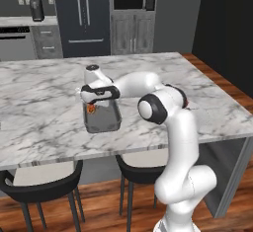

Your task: Place one cooked food and one vegetable from the large plate to each tupperware container.

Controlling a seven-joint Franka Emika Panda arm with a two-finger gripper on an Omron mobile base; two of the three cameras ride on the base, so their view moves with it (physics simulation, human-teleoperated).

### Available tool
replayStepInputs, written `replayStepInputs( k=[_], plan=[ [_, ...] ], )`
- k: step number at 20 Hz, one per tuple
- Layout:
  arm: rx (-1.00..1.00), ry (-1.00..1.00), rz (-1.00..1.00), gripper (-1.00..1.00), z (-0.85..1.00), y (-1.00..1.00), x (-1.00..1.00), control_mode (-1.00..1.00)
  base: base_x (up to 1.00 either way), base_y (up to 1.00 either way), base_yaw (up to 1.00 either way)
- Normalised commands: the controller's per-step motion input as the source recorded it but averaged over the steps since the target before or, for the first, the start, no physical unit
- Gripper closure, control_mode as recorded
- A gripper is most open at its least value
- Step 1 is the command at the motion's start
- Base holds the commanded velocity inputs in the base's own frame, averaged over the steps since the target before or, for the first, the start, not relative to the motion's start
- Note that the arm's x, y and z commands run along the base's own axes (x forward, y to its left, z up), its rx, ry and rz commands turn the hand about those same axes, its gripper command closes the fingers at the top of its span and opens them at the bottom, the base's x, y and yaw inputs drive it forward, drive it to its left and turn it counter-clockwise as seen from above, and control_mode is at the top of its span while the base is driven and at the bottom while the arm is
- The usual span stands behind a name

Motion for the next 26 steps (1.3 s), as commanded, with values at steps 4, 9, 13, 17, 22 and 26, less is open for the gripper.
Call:
replayStepInputs(
  k=[4,9,13,17,22,26],
  plan=[
    [0.00,0.09,0.00,1.00,-0.24,-0.16,0.50,-1.00,0.00,0.00,0.00],
    [0.00,0.01,0.00,1.00,-0.51,-0.01,0.02,-1.00,0.00,0.00,0.00],
    [0.00,0.01,0.00,1.00,-0.47,0.00,0.00,-1.00,0.00,0.00,0.00],
    [0.00,0.06,0.00,1.00,-0.40,0.00,0.03,-1.00,0.00,0.00,0.00],
    [0.00,0.04,0.00,1.00,-0.34,-0.04,0.03,-1.00,0.00,0.00,0.00],
    [0.00,0.02,0.00,-1.00,-0.13,0.00,0.00,-1.00,0.00,0.00,0.00]
  ],
)
